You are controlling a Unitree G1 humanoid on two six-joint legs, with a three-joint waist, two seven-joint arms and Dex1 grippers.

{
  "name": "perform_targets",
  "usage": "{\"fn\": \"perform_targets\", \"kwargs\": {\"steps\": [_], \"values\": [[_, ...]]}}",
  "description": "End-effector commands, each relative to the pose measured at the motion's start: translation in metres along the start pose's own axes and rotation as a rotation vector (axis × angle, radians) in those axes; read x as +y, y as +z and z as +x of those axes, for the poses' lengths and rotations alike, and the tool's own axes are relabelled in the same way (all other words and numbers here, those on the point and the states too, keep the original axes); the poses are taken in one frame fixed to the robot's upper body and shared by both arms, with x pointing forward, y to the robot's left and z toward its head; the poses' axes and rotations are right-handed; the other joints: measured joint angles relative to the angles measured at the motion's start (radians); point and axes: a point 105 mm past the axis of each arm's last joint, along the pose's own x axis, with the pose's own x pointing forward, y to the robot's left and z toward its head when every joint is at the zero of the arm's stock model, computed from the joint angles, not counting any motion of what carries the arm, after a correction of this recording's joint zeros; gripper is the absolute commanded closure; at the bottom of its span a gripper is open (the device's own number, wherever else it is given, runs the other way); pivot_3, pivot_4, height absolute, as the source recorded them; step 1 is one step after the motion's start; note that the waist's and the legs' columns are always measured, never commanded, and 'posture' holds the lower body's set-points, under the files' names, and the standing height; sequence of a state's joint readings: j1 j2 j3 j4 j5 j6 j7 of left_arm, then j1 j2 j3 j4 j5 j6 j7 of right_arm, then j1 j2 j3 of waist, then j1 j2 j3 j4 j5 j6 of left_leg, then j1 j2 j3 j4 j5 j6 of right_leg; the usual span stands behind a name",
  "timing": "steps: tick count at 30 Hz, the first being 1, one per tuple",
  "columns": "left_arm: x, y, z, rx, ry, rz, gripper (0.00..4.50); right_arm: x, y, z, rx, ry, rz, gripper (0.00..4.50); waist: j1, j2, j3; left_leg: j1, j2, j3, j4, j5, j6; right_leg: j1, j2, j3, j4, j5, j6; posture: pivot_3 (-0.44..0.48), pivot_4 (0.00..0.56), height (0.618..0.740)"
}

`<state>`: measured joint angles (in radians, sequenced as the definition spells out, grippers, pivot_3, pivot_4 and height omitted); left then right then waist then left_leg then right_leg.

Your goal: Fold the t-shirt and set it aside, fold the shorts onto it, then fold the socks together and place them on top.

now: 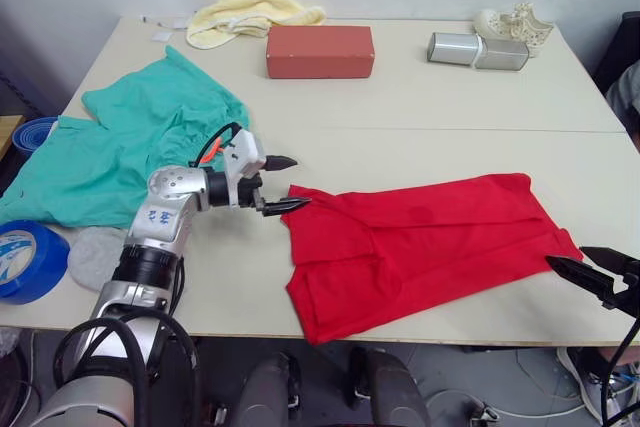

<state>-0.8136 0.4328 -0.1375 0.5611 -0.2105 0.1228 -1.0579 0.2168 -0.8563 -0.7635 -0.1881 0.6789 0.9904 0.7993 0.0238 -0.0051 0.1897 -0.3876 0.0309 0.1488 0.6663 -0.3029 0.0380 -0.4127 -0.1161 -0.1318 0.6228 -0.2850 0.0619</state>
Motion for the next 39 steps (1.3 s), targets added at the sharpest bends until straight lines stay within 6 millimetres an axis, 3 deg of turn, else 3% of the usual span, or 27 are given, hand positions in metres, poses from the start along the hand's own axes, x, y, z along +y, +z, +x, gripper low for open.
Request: {"fn": "perform_targets", "kwargs": {"steps": [1, 13, 19, 22, 26, 29, 34, 39], "values": [[0.003, -0.008, 0.011, 0.092, -0.041, 0.003, 0.00, -0.006, 0.007, -0.007, -0.019, -0.070, 0.083, 0.04, 0.000, 0.000, 0.000, 0.000, 0.000, 0.000, 0.000, 0.000, 0.000, 0.000, 0.000, 0.000, 0.000, 0.000, 0.000, 0.000, 0.150, 0.740], [0.005, -0.026, 0.028, 0.176, -0.079, -0.067, 0.00, -0.020, -0.009, -0.010, 0.122, -0.219, 0.251, 0.04, -0.001, -0.001, 0.000, -0.002, 0.000, 0.000, 0.000, 0.000, 0.001, -0.002, 0.000, 0.000, 0.000, 0.000, 0.000, 0.000, 0.150, 0.740], [-0.004, -0.031, 0.036, 0.157, -0.123, -0.136, 0.00, -0.029, -0.016, 0.003, 0.125, -0.256, 0.356, 0.04, -0.002, -0.001, 0.000, -0.002, 0.000, 0.000, 0.001, 0.000, 0.001, -0.001, 0.000, 0.000, 0.000, 0.000, 0.001, 0.000, 0.150, 0.740], [-0.004, -0.034, 0.037, 0.167, -0.122, -0.151, 0.63, -0.025, -0.020, 0.016, 0.139, -0.226, 0.392, 0.00, -0.003, -0.004, -0.002, -0.002, 0.000, 0.000, 0.001, 0.000, 0.001, -0.001, 0.000, 0.000, 0.000, 0.001, 0.001, 0.000, 0.150, 0.740], [-0.004, -0.035, 0.038, 0.175, -0.125, -0.154, 1.89, -0.023, -0.022, 0.029, 0.139, -0.215, 0.415, 0.00, -0.013, -0.013, -0.007, -0.001, 0.000, 0.000, 0.000, 0.000, 0.001, -0.001, 0.000, 0.000, 0.000, 0.001, 0.001, 0.000, 0.150, 0.740], [-0.005, -0.037, 0.038, 0.180, -0.127, -0.158, 2.84, -0.018, -0.021, 0.039, 0.149, -0.195, 0.389, 0.63, -0.026, -0.016, -0.008, -0.001, 0.000, 0.000, 0.001, 0.000, 0.001, 0.000, 0.000, 0.000, -0.001, 0.001, 0.002, 0.000, 0.150, 0.740], [-0.007, -0.042, 0.035, 0.186, -0.125, -0.158, 4.49, -0.014, -0.015, 0.051, 0.134, -0.168, 0.359, 2.42, -0.034, -0.016, -0.008, -0.001, 0.001, 0.000, 0.000, 0.000, 0.001, 0.000, 0.000, 0.000, 0.000, 0.001, 0.002, 0.000, 0.150, 0.740], [-0.007, -0.044, 0.031, 0.179, -0.117, -0.159, 4.50, -0.008, -0.004, 0.063, 0.112, -0.129, 0.324, 4.21, -0.038, -0.016, -0.008, -0.001, 0.001, 0.000, 0.000, 0.000, 0.001, 0.000, 0.000, 0.000, 0.000, 0.001, 0.002, 0.000, 0.150, 0.740]]}}
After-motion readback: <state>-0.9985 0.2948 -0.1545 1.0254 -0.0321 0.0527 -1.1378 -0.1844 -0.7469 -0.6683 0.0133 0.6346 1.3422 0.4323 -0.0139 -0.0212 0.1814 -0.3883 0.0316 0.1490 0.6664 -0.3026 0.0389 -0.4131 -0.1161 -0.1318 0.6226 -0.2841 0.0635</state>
